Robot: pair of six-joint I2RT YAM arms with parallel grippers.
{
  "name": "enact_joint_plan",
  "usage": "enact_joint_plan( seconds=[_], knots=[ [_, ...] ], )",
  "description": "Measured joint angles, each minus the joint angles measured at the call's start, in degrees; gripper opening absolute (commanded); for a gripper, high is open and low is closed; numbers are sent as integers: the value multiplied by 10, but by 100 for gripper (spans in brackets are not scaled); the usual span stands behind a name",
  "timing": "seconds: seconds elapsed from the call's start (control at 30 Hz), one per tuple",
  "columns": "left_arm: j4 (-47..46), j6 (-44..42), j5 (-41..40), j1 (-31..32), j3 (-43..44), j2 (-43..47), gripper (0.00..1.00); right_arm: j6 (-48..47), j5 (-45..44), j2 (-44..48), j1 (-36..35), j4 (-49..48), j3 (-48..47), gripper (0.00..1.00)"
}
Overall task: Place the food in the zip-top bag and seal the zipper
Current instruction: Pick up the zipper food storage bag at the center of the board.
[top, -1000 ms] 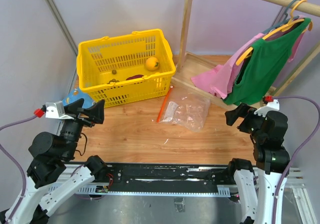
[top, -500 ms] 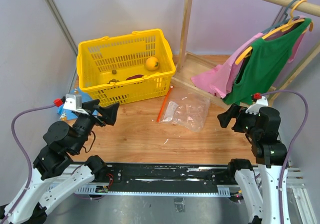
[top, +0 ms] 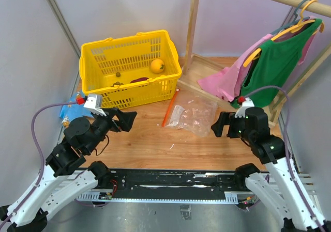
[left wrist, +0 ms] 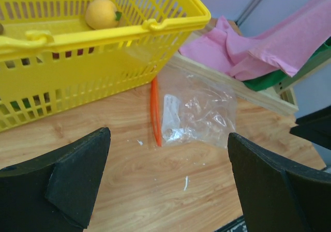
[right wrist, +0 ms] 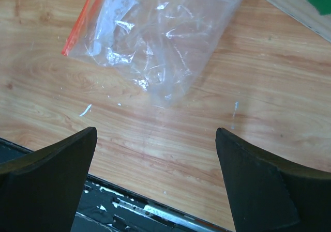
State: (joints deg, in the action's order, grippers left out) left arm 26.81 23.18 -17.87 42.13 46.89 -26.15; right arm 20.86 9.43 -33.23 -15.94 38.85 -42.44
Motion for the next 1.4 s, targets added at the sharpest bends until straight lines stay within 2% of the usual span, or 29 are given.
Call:
enact_joint_plan(
  seconds=[0.27, 0.4, 0.5, 0.83, 0.93, 1.2, 1.4],
  knots=[
    [5, 54, 30, 0, -25, -3, 99, 1, -151, -167, -244, -53, -23, 99],
    [6, 65, 42, 0, -26, -16, 99, -19, -216, -277, -334, -81, -73, 98],
    [8, 71, 49, 0, -27, -30, 99, -37, -241, -352, -367, -101, -119, 98],
    [22, 89, 57, 0, -37, -67, 99, -83, -261, -552, -393, -143, -239, 98],
    [21, 90, 56, 0, -37, -72, 99, -89, -261, -586, -393, -147, -255, 98],
    [26, 90, 32, 0, -37, -93, 99, -88, -258, -603, -379, -147, -256, 98],
    [26, 90, 19, 0, -37, -111, 99, -73, -243, -588, -333, -152, -241, 98]
  ],
)
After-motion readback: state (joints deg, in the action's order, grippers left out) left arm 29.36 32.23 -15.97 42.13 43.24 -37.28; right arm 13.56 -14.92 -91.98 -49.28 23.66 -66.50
